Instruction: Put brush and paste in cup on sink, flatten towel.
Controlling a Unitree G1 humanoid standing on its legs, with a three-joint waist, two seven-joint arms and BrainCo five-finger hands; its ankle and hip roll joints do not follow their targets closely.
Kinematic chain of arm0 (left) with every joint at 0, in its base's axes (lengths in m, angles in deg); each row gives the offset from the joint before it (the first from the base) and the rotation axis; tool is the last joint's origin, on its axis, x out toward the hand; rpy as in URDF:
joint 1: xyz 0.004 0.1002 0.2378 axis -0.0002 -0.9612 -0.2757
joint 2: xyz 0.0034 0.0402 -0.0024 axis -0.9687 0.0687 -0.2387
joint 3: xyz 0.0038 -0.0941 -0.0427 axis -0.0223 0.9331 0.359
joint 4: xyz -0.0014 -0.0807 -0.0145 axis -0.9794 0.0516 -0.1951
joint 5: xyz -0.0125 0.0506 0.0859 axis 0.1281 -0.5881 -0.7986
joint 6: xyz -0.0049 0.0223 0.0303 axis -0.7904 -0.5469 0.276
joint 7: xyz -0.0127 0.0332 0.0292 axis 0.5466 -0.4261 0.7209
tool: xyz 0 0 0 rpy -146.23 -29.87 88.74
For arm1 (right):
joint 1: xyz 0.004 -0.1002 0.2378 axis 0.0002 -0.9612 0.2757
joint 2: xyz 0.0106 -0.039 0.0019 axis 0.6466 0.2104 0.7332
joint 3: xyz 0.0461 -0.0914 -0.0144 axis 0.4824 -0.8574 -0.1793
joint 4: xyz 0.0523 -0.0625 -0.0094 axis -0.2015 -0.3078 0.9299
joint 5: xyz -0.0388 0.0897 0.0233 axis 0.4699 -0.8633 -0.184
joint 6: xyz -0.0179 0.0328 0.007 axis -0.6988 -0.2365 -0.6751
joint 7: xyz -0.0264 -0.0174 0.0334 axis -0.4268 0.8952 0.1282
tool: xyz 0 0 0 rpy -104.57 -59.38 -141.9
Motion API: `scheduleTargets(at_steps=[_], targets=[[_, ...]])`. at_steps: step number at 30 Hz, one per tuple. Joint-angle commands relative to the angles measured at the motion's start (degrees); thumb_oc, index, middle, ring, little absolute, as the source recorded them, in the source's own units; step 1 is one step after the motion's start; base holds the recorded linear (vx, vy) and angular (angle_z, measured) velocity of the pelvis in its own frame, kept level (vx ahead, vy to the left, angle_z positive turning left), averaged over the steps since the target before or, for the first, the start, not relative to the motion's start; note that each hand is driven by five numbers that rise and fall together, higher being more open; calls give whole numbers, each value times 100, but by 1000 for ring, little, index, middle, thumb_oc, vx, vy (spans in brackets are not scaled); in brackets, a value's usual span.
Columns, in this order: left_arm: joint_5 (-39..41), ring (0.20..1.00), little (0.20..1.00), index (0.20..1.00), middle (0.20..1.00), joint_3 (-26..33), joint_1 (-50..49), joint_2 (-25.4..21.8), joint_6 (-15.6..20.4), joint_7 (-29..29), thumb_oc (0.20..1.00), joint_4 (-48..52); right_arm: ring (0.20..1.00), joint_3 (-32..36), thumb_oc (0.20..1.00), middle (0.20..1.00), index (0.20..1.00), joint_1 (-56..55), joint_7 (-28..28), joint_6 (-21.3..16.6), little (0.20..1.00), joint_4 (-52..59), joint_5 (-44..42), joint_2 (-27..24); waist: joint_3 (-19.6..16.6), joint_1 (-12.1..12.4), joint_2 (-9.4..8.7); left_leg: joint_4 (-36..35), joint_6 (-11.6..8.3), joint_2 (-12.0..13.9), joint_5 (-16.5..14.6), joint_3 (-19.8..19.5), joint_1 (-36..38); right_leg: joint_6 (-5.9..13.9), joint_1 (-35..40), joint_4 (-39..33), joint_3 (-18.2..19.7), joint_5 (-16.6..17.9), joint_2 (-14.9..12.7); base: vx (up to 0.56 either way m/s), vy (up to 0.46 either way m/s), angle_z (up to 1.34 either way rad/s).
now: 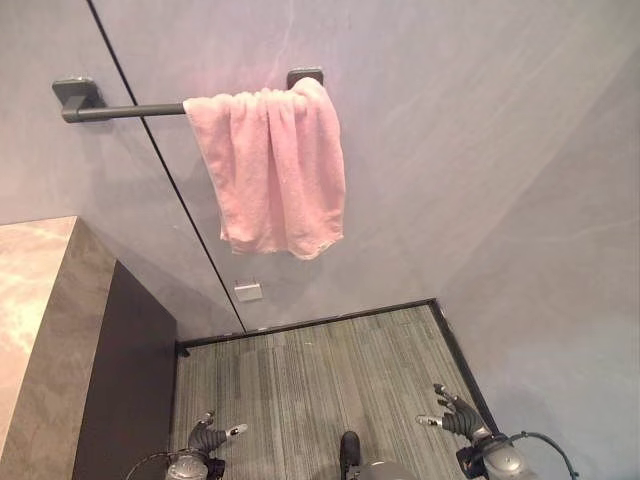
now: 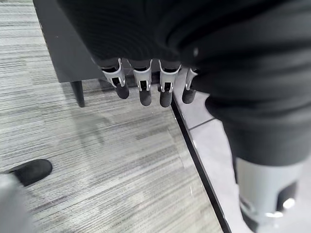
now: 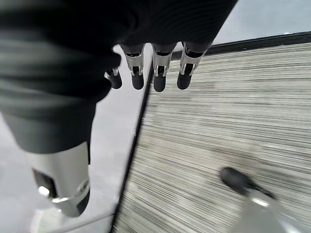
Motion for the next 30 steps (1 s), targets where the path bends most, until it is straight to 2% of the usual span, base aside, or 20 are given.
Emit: scheduleTargets(at_steps=[1,2,3,4,5,6,7,9,11,14,16,17,18,19,20,24,26,28,29,30], targets=[[57,1000,1000,1000,1000,-68,76,-127,64,-100,1000,140,1000,-87,1000,1000,1000,90,93,-76,1000,60,280,-106,292,61,-77,330,518,-644,392,108,-266,274,94,437,181,-119,-161,69,-41,3],[57,1000,1000,1000,1000,-67,77,-129,64,-100,1000,140,1000,-87,1000,1000,1000,93,93,-76,1000,59,280,-104,281,52,-86,318,525,-657,406,105,-279,277,81,434,175,-113,-174,92,-11,-7],[59,1000,1000,1000,1000,-74,105,-121,52,-113,1000,132,1000,-163,1000,1000,1000,146,122,-83,1000,61,463,-111,288,77,-88,31,653,-909,92,48,-407,339,124,408,210,-81,-185,216,30,-3],[-26,1000,1000,1000,1000,-82,86,-131,78,-137,1000,38,1000,-192,1000,1000,1000,54,168,-85,1000,33,705,-139,235,16,-46,-950,673,-605,125,452,-576,449,282,308,141,-156,-232,295,72,13],[-65,1000,1000,1000,1000,-78,95,-129,77,-129,1000,5,1000,-166,1000,1000,1000,38,188,-80,1000,19,744,-148,196,31,-21,-1355,647,-518,256,518,-599,466,343,276,155,-179,-235,337,132,50],[-97,1000,1000,1000,1000,-50,97,-124,81,-162,1000,-74,1000,-149,1000,1000,1000,48,252,-83,1000,-41,775,-159,188,91,40,-1819,591,-462,641,459,-655,465,430,238,197,-236,-181,276,151,53],[-89,1000,1000,1000,1000,-33,86,-117,85,-179,1000,-98,1000,-152,1000,1000,1000,73,279,-118,1000,-70,774,-169,199,186,69,-2248,561,-445,888,211,-776,472,520,219,259,-301,-140,300,157,37],[-41,1000,1000,1000,1000,0,84,-100,102,-233,1000,-133,1000,-159,1000,1000,1000,159,357,-138,1000,-205,802,-177,182,251,113,-2631,448,-286,1102,-53,-1010,480,696,227,384,-453,-140,307,159,-22],[-72,1000,1000,1000,1000,4,70,-96,87,-228,1000,-174,1000,-153,1000,1000,1000,198,338,-128,1000,-240,810,-188,150,217,143,-2631,367,-56,1224,249,-1086,502,833,241,439,-518,-174,317,183,-44],[-97,1000,1000,1000,1000,27,-65,-84,56,-218,1000,-189,1000,-150,1000,1000,1000,176,295,-63,1000,-271,804,-101,14,297,195,-2631,417,-51,1259,216,-835,579,1054,241,582,-645,-191,278,158,-41],[-79,1000,1000,1000,1000,2,-80,-78,58,-216,1000,-193,1000,-132,1000,1000,1000,147,296,-41,1000,-318,787,-7,-41,322,182,-2515,486,-160,1255,218,-780,616,1219,268,675,-728,-325,301,257,-58],[-106,1000,1000,1000,1000,-74,-89,-78,63,-181,1000,-162,1000,-55,1000,1000,1000,102,276,-4,1000,-358,675,91,-46,322,127,-2097,589,-341,1038,280,-882,703,1280,329,769,-698,-543,273,268,-37],[-106,1000,1000,1000,1000,-75,-90,-80,63,-181,1000,-162,1000,-54,1000,1000,1000,100,275,-3,1000,-357,674,92,-49,325,121,-2077,592,-345,1023,283,-891,707,1278,331,771,-701,-550,305,356,-21],[-202,1000,1000,1000,1000,-152,-101,-111,80,-171,1000,-93,1000,-39,1000,1000,1000,117,254,15,1000,-407,641,176,-70,327,62,-1788,711,-519,778,362,-929,790,1216,456,821,-515,-739,138,177,-19],[-202,1000,1000,1000,1000,-153,-101,-113,79,-171,1000,-92,1000,-39,1000,1000,1000,118,254,14,1000,-408,641,178,-74,333,57,-1775,714,-521,768,369,-936,794,1209,458,828,-516,-745,237,328,-25],[-324,1000,1000,1000,1000,-371,-103,-229,106,-102,1000,335,1000,-113,1000,1000,1000,235,228,11,1000,-74,686,194,-4,365,27,-1655,1004,-885,396,492,-842,904,719,1326,1036,285,-1021,167,269,-17],[-382,1000,1000,1000,1000,-420,-83,-312,115,-100,1000,417,1000,-186,1000,1000,1000,297,150,-25,1000,286,650,124,137,309,66,-1799,1109,-929,398,510,-680,899,275,2086,1110,661,-884,86,209,-13],[-373,1000,1000,1000,1000,-432,-48,-321,106,-80,1000,408,1000,-223,1000,1000,1000,321,125,-35,1000,335,656,108,193,283,102,-1871,1126,-924,409,475,-624,902,101,2274,1149,665,-768,59,100,1],[-417,1000,1000,1000,1000,-438,-63,-321,95,-47,1000,371,1000,-254,1000,1000,1000,310,121,-49,1000,375,690,73,211,255,120,-1914,1152,-949,370,442,-582,908,85,2327,1194,572,-603,194,120,17],[-447,1000,1000,1000,1000,-406,-47,-317,88,-2,1000,236,1000,-305,1000,1000,1000,288,74,-67,1000,463,731,60,215,197,92,-2113,1166,-1013,363,436,-349,796,-120,2089,1163,140,-260,242,129,13]])
